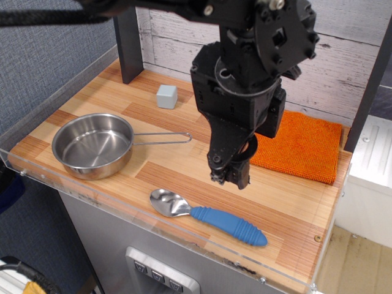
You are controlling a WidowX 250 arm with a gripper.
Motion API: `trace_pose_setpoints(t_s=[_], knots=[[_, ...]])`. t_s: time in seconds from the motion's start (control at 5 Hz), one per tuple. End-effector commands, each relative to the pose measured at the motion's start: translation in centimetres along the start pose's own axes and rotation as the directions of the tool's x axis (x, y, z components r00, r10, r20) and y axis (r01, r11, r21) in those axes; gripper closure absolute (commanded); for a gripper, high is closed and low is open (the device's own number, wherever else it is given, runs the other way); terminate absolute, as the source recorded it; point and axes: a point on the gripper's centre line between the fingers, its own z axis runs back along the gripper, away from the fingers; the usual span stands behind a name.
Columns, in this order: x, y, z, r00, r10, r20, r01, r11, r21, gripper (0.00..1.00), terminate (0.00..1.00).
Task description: Move the spoon from corner to the edge of the table.
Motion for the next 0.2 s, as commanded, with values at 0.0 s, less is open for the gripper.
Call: trace_pose_setpoints(t_s=[0.0], knots=[[-0.13,-1.40,0.85,1.000,0.010,-0.010,-0.010,0.999,-0.032,0.00,1.00]])
